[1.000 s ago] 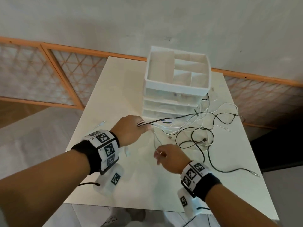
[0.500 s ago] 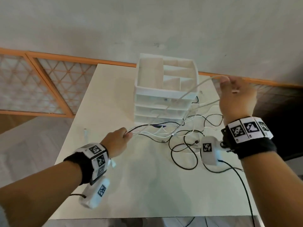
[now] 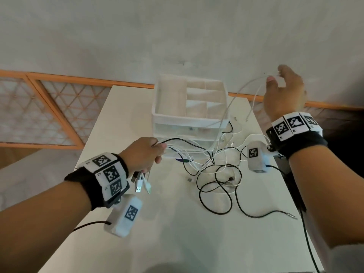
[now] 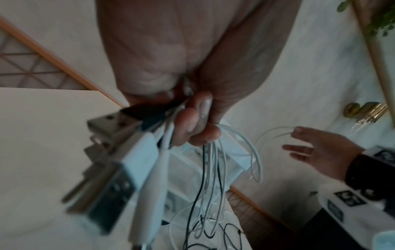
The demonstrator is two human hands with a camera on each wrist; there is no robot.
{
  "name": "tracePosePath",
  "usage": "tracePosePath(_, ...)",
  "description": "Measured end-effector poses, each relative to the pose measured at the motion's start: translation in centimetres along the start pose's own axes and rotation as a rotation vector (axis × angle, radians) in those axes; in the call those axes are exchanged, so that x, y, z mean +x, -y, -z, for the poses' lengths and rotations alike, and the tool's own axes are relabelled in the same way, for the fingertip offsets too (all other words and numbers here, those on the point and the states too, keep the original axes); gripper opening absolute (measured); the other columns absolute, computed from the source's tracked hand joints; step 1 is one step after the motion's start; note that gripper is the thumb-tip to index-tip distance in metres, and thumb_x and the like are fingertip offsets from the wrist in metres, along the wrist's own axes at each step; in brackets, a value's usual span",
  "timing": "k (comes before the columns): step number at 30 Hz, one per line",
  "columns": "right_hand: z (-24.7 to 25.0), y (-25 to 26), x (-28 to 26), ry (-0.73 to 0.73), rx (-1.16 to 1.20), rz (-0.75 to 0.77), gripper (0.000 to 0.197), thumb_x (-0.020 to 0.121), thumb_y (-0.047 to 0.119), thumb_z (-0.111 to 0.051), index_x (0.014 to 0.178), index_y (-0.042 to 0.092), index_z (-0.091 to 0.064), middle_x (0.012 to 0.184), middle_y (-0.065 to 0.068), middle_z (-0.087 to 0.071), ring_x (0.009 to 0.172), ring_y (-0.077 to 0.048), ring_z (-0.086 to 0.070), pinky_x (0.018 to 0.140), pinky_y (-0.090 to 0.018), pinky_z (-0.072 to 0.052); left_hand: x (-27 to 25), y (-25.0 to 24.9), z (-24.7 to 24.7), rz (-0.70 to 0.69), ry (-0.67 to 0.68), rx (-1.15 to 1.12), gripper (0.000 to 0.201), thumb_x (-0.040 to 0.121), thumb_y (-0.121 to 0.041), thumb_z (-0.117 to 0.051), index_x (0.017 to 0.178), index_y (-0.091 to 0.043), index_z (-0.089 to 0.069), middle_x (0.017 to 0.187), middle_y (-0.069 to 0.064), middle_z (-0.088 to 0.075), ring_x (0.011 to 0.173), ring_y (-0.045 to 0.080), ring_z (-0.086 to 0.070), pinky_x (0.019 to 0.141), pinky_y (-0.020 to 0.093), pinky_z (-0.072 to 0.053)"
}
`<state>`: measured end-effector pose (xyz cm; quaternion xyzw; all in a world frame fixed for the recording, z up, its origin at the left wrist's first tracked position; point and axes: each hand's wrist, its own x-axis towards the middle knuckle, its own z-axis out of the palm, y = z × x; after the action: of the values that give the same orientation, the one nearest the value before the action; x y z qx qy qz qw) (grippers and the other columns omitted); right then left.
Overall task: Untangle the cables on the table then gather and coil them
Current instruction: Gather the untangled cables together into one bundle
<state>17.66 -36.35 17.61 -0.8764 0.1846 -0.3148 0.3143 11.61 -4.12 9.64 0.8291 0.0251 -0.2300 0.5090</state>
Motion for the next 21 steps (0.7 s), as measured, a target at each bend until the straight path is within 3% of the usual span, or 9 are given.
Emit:
tracePosePath(2, -0.7, -1.1, 0.3, 0.232, -0.034, -0.068, 0.063, 0.094, 0.019, -0.053, 0.153, 0.029, -0.035, 0.154, 0.002, -0.045, 0.133, -0.019, -0.050, 0.105, -0.017, -0.032, 0.2, -0.9, -0.1, -0.014, -0.010, -0.048, 0.028, 0.102, -0.027, -0.048, 0.082, -0.007, -0.052, 0.068, 0.005, -0.057, 0.040, 0.015, -0.034, 0.045, 0.025, -0.032)
tracePosePath(4, -1.5, -2.6, -0.5, 0.459, -0.117, -0.165, 0.084, 0.081, 0.015, -0.055, 0.155, 0.036, -0.022, 0.154, -0.007, -0.045, 0.123, -0.029, -0.059, 0.100, -0.033, -0.047, 0.3, -1.6, -0.2, -0.020, -0.015, -0.111, 0.026, 0.102, -0.024, -0.049, 0.083, -0.006, -0.052, 0.068, 0.007, -0.057, 0.039, 0.015, -0.034, 0.045, 0.026, -0.032)
tracePosePath(7, -2.0, -3.0, -3.3, 0.432, -0.165, -0.132, 0.075, 0.077, 0.024, -0.059, 0.149, 0.027, -0.036, 0.139, -0.012, -0.056, 0.113, -0.031, -0.062, 0.096, -0.041, -0.052, 0.5, -2.8, -0.4, -0.021, -0.021, -0.164, 0.027, 0.103, -0.023, -0.049, 0.083, -0.005, -0.051, 0.067, 0.010, -0.059, 0.037, 0.015, -0.035, 0.044, 0.026, -0.032)
tracePosePath(9, -2.1, -1.1, -6.8, 0.376, 0.039, 0.028, 0.055, 0.081, 0.016, -0.066, 0.134, 0.022, -0.055, 0.123, -0.002, -0.061, 0.087, -0.020, -0.065, 0.085, -0.038, -0.056, 0.7, -3.7, -0.8, -0.031, -0.014, -0.172, 0.026, 0.103, -0.021, -0.048, 0.083, -0.005, -0.050, 0.067, 0.012, -0.059, 0.036, 0.015, -0.036, 0.043, 0.026, -0.034)
tracePosePath(11, -2.1, 1.4, -11.0, 0.499, 0.262, 0.255, 0.040, 0.079, 0.014, -0.074, 0.118, 0.020, -0.066, 0.108, 0.005, -0.063, 0.062, -0.013, -0.059, 0.067, -0.027, -0.055, 0.7, -4.7, -1.3, -0.040, 0.000, -0.204, 0.026, 0.103, -0.020, -0.048, 0.082, -0.005, -0.049, 0.066, 0.012, -0.058, 0.036, 0.014, -0.036, 0.041, 0.025, -0.035)
tracePosePath(13, -2.8, 2.6, -14.0, 0.640, 0.246, 0.417, 0.026, 0.078, 0.026, -0.076, 0.103, 0.023, -0.070, 0.095, 0.009, -0.064, 0.058, 0.000, -0.053, 0.061, -0.019, -0.045, 0.7, -5.5, -1.7, -0.052, -0.002, -0.249, 0.026, 0.103, -0.018, -0.048, 0.082, -0.004, -0.051, 0.064, 0.012, -0.057, 0.036, 0.013, -0.036, 0.039, 0.025, -0.036)
tracePosePath(15, -3.3, 2.9, -15.0, 0.721, 0.201, 0.382, 0.008, 0.086, 0.031, -0.070, 0.089, 0.024, -0.073, 0.082, 0.010, -0.069, 0.057, 0.004, -0.053, 0.062, -0.019, -0.039, 0.7, -5.9, -1.9, -0.068, -0.021, -0.271, 0.025, 0.103, -0.018, -0.048, 0.085, -0.002, -0.054, 0.064, 0.011, -0.057, 0.037, 0.013, -0.037, 0.039, 0.024, -0.037)
tracePosePath(18, -2.6, 2.7, -14.9, 0.880, 0.378, 0.218, 0.033, 0.100, 0.032, -0.058, 0.074, 0.017, -0.074, 0.076, -0.005, -0.073, 0.051, -0.002, -0.054, 0.055, -0.019, -0.040, 0.8, -5.7, -1.7, -0.076, -0.063, -0.297, 0.023, 0.103, -0.018, -0.048, 0.089, -0.001, -0.056, 0.066, 0.012, -0.058, 0.038, 0.014, -0.038, 0.039, 0.025, -0.039)
tracePosePath(21, -1.9, 2.2, -15.0, 0.945, 0.320, 0.281, 0.027, 0.093, 0.036, -0.068, 0.075, 0.015, -0.072, 0.058, -0.004, -0.061, 0.048, -0.009, -0.046, 0.052, -0.019, -0.039, 0.9, -5.0, -1.7, -0.100, -0.038, -0.281, 0.024, 0.103, -0.020, -0.048, 0.090, -0.001, -0.055, 0.069, 0.013, -0.061, 0.040, 0.015, -0.040, 0.042, 0.026, -0.040)
